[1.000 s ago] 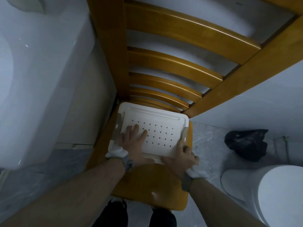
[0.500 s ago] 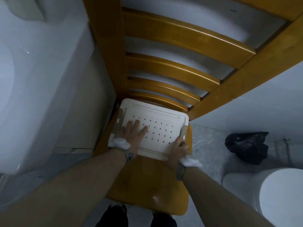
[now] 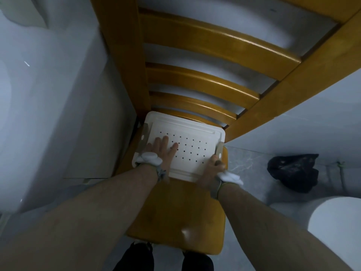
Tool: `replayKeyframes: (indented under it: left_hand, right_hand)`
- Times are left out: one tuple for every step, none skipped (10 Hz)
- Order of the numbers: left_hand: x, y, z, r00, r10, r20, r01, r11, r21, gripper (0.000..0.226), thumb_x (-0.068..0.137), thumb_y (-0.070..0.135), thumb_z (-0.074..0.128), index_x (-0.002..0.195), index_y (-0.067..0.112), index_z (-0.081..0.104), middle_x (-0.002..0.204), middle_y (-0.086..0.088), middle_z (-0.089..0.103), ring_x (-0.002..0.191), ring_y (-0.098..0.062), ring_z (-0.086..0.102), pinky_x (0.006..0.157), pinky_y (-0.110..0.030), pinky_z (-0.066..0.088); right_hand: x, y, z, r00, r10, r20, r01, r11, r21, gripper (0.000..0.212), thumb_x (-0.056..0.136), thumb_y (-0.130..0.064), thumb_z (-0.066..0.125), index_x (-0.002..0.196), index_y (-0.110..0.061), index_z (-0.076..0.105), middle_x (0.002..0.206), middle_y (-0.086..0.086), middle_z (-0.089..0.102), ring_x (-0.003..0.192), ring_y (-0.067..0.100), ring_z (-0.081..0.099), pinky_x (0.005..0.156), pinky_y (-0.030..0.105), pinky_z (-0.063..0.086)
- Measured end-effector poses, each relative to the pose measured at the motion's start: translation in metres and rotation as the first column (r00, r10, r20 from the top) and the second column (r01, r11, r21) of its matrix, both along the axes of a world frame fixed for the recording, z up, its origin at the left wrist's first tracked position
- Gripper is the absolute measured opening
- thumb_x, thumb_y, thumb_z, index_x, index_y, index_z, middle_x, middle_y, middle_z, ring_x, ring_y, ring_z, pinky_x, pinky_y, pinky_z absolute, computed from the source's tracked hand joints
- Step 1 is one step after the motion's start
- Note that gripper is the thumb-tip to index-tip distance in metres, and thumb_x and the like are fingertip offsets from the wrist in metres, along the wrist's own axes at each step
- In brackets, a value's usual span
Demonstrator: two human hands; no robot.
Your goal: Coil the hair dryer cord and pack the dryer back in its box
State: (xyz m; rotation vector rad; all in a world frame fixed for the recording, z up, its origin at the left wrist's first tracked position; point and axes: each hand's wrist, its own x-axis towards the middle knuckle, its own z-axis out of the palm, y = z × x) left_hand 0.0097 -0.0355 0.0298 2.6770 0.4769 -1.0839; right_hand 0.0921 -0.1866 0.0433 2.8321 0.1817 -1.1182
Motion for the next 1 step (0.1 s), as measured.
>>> replayKeyframes:
  left_hand:
    - [0.0165, 0.0077, 0.0376, 0.999, 0.034, 0.033, -0.032, 0.998, -0.055, 0.094, 0.077, 0.044, 0.067, 0.149, 0.017, 0.013, 0.158, -0.014, 0.001, 0.144, -0.037, 0.005, 0.116, -0.052, 0.013]
  right_hand:
    - [0.0223, 0.0089, 0.0458, 0.984, 0.105, -0.146, -0.107, 0.994, -0.011, 0.089, 0.078, -0.042, 0.069, 0.147, -0.01, 0.022, 0.144, 0.012, 0.04, 0.129, 0.031, 0.044, 0.103, 0.041, 0.045]
